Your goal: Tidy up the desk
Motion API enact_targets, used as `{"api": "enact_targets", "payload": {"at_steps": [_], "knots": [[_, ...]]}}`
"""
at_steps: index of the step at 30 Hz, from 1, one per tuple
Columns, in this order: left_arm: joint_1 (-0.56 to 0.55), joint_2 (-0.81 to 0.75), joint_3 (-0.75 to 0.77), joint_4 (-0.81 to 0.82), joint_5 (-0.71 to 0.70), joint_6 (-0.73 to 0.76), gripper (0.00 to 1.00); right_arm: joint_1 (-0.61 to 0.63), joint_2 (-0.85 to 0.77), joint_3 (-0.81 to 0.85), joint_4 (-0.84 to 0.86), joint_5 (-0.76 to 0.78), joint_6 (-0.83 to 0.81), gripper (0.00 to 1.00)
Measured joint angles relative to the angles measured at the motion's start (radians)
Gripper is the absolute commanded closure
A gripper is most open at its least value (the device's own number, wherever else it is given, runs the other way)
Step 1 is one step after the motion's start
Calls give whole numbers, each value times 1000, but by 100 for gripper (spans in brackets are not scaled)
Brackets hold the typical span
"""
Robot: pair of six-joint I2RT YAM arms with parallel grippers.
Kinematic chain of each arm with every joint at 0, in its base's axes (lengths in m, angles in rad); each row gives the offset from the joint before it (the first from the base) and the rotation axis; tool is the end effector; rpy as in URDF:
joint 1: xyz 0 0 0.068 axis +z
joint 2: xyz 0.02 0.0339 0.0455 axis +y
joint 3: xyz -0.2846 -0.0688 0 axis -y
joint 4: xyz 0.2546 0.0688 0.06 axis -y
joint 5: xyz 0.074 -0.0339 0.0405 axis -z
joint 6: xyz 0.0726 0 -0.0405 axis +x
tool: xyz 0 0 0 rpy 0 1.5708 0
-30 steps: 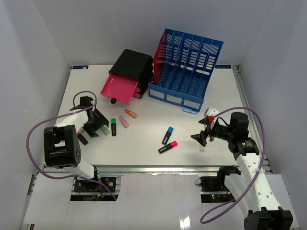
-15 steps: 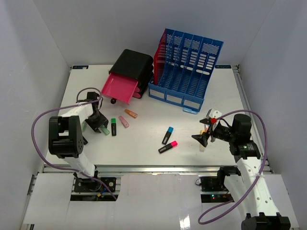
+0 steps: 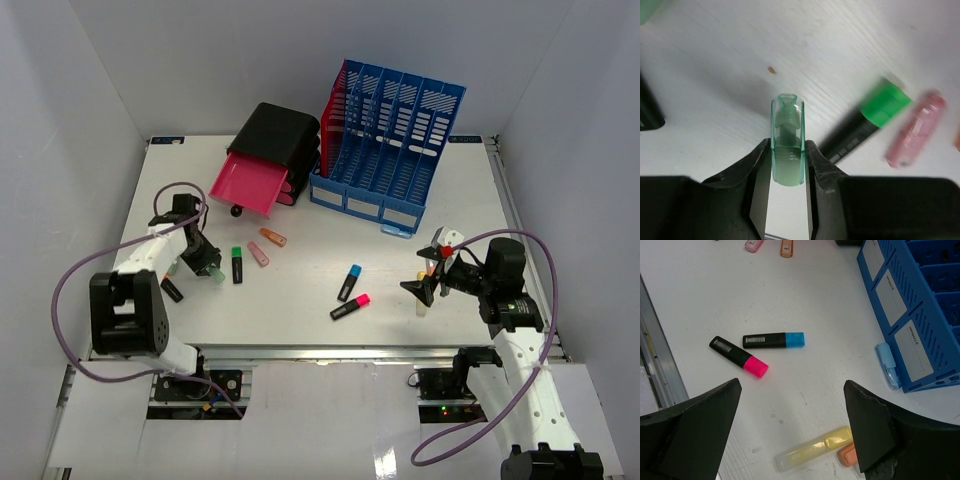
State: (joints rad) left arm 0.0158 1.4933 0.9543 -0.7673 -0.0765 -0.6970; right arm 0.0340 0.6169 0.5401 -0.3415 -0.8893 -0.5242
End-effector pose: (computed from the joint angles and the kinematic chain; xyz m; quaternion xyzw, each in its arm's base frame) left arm 0.2854 0.0101 0.1768 -0.3503 0.9265 -0.0083 0.1369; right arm 0.1537 0.0616 0.2698 -0.4338 0.6631 0.2305 0.5647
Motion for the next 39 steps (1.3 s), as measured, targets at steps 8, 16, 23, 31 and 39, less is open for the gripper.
{"api": "enact_targets", "payload": {"at_steps": [8,16,23,31,39], "knots": [[0,-313,94,-6,192,-20,100,-3,20,0,0,-8,-5,10],[-23,-128,379,115,356,-130,100,-9,33,-14,-4,-11,-9,10],[-49,160,544,152,401,-188,96,-13,33,-17,-7,-14,-15,10],[-70,352,658,154,405,-203,82,-14,40,-20,-7,-16,-28,10],[-72,401,668,152,406,-200,49,-15,50,-20,-20,-34,-51,10]]}}
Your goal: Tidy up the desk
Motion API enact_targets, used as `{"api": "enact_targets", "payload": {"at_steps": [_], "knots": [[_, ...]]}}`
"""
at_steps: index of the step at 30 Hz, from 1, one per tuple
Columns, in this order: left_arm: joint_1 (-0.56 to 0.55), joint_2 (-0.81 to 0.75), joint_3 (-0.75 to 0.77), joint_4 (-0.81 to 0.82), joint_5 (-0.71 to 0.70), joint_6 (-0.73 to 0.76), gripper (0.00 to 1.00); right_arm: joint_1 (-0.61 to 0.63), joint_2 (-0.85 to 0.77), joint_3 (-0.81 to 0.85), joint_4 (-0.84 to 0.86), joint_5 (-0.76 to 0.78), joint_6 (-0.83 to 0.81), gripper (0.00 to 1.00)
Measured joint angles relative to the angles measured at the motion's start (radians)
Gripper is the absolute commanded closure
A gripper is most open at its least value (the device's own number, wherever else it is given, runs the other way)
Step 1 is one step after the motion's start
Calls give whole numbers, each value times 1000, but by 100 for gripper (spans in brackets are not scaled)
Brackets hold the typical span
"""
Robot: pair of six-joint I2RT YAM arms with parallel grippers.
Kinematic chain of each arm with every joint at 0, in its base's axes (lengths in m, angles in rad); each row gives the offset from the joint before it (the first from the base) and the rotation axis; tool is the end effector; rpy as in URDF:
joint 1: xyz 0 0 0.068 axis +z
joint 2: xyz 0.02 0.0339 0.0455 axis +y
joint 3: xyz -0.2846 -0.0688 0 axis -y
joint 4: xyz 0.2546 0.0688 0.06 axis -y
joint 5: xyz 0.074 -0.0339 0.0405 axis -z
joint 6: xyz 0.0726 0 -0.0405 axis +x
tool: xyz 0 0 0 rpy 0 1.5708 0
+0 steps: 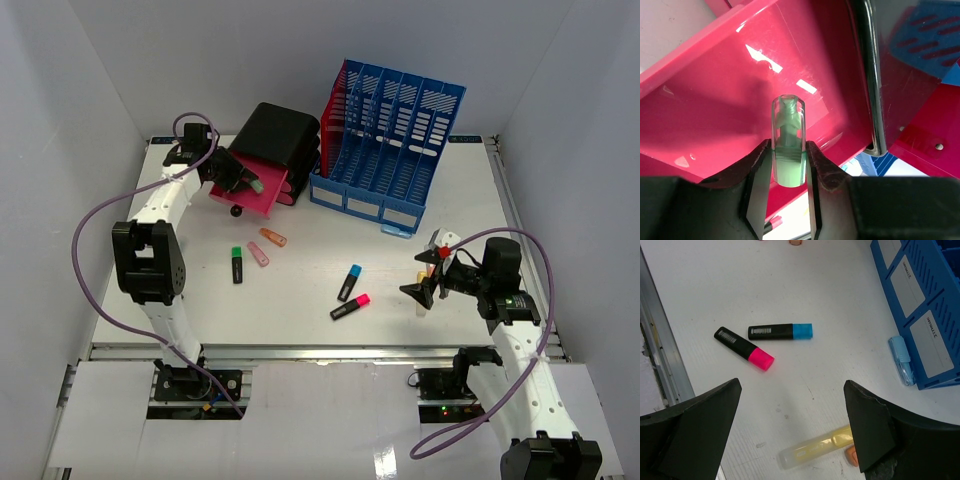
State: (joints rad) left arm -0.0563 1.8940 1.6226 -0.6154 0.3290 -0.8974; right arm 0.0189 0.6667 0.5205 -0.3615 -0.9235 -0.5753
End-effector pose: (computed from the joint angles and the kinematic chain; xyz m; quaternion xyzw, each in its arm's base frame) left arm 0.4599 -0.0494 0.2623 -0.3293 0.8708 -0.2889 0.2231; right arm 0.1588 0.0609 0.2545 -0.4419 0.6718 0.2447 0.5418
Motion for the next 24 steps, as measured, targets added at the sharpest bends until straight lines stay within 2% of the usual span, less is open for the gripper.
{"api": "enact_targets", "payload": {"at_steps": [4,7,12,17,19,22,24], "knots": [[0,1,4,-1,3,12,33,0,17,1,-31,-37,-50,10],[0,1,7,-2,8,20,29,1,55,18,-81,-77,-111,10],[0,0,17,-1,30,36,29,37,144,95,-130,-101,-182,10],[0,-30,21,-4,57,81,25,256,250,168,-94,3,-173,10],[2,-74,10,3,67,121,18,386,324,204,-64,86,-161,10],[9,-255,-97,43,74,188,7,555,456,267,0,244,-129,10],[17,-434,-197,71,74,235,3,640,564,317,59,340,-86,10]]}}
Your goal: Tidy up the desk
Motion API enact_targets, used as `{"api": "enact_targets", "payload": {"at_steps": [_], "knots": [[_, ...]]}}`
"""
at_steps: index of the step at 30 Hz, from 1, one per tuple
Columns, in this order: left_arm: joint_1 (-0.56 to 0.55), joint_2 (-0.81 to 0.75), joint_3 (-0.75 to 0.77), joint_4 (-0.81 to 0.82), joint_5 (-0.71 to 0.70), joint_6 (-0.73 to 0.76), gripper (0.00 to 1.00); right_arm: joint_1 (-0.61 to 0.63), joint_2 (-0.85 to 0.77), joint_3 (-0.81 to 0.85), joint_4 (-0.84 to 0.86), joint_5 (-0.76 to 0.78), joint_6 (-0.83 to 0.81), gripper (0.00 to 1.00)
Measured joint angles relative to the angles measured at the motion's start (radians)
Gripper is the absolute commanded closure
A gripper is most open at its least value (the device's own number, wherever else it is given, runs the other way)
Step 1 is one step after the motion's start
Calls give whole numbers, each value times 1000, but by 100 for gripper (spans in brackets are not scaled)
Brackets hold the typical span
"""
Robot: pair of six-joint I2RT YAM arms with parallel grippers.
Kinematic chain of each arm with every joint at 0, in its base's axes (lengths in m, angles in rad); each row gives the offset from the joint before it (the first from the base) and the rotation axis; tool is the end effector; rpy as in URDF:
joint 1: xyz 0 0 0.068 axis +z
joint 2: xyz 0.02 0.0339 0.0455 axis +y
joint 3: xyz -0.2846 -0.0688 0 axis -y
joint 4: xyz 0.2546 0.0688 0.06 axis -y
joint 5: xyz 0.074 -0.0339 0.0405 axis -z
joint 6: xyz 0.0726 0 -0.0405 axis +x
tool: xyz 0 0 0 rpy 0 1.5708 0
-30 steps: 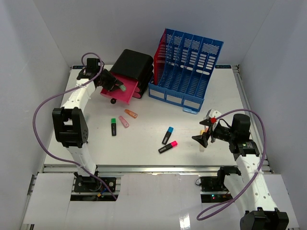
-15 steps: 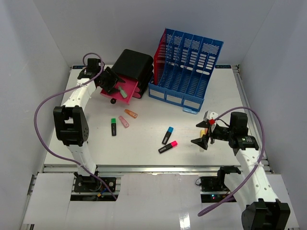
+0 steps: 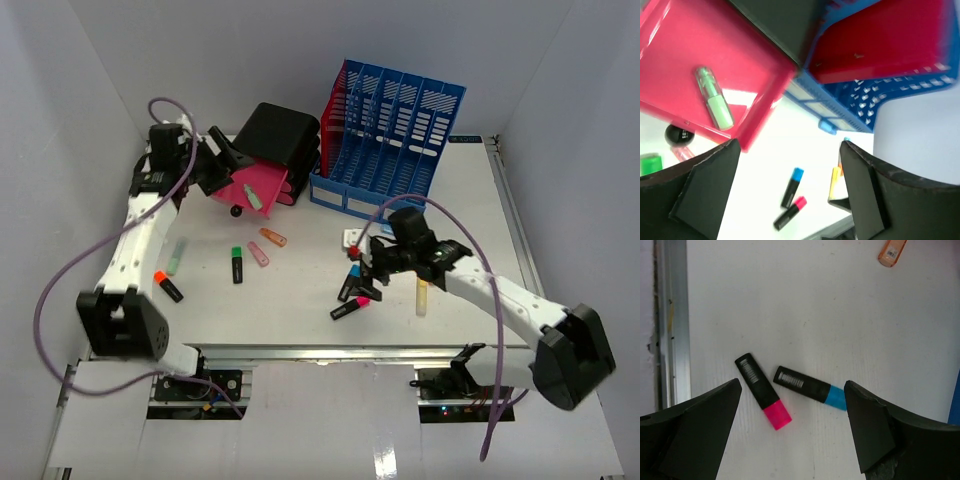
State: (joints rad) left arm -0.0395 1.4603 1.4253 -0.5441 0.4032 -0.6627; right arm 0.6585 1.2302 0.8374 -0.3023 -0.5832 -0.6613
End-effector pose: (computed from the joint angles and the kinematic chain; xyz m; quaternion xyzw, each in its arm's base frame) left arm 0.3616 -0.0428 0.3704 -0.1735 0.8495 -0.3257 0.3771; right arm 0.2021 0.2069 0.2535 -0.6281 0.6106 0.2598 0.4065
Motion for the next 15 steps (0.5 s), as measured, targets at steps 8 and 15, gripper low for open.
{"api": "enact_targets", "payload": {"at_steps": [8,15], "knots": [[24,-696,-401,120,-62,96,2,133,428,253,283,215,271,5],[24,-938,-643,86,-105,82,2,145,668,398,453,284,457,2]]}}
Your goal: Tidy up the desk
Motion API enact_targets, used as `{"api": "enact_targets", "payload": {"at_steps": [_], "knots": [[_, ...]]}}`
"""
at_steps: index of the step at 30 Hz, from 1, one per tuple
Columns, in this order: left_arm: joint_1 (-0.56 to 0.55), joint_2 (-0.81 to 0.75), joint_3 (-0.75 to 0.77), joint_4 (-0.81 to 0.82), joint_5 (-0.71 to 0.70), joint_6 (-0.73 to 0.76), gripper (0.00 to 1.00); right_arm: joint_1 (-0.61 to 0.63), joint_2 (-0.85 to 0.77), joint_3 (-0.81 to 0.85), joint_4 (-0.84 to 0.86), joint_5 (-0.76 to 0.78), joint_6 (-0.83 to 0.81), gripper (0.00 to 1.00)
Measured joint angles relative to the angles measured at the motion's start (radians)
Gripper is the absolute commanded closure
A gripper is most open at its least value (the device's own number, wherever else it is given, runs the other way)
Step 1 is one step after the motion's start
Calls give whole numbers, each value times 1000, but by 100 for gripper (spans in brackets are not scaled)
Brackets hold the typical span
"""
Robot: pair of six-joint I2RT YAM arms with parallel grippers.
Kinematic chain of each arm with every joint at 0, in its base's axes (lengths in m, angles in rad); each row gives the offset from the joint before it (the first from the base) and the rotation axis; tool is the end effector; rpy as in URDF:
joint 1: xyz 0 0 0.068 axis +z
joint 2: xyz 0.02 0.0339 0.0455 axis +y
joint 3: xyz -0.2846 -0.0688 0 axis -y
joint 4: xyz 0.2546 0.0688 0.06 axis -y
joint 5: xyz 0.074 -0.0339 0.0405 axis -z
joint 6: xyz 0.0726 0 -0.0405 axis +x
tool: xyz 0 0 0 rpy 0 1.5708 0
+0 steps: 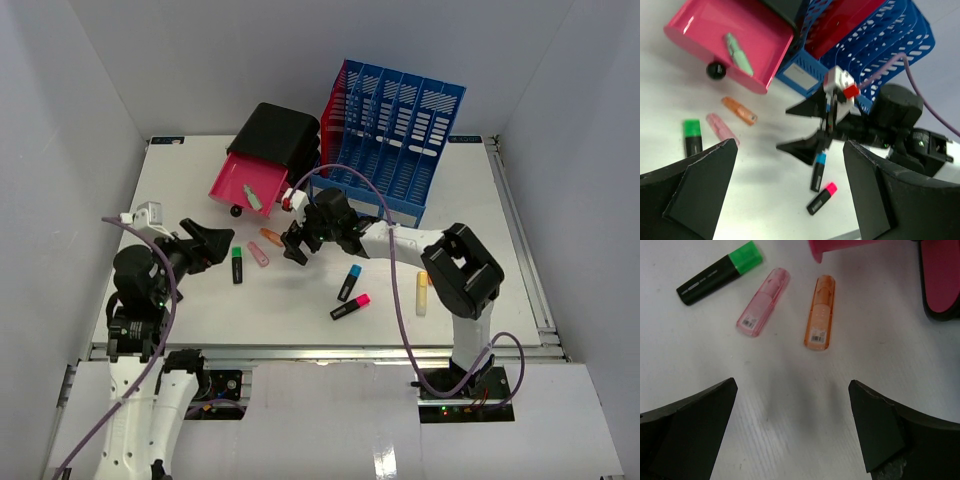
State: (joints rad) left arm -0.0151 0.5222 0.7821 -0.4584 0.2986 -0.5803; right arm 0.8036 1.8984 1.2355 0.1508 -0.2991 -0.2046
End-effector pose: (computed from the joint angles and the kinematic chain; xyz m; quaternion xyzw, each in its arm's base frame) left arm 0.1442 -0.0235 0.3506 -0.1228 0.7610 -0.2938 0.5652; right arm 0.3137 0.3562 0.2033 -0.4781 0.7110 0.2702 0.4392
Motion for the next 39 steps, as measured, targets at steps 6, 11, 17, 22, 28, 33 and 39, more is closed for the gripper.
{"api": "enact_targets", "payload": {"at_steps": [6,11,17,22,28,33,39], "knots": [[0,-151,-84,-39,-25,-42,2,10,163,117,63,66,67,14],[0,-171,-101,-34,-27,-56,2,20,257,212,47,120,134,14],[0,-175,-139,-39,-28,-65,2,23,293,242,27,142,173,20],[0,-185,-142,-43,-28,-68,2,23,335,299,5,157,194,30],[0,-220,-147,-54,-29,-75,2,23,336,300,1,172,201,48],[0,-223,-148,-66,-29,-76,2,29,336,297,2,184,200,50],[0,-232,-151,-71,-29,-88,2,41,330,273,22,204,170,54]]}}
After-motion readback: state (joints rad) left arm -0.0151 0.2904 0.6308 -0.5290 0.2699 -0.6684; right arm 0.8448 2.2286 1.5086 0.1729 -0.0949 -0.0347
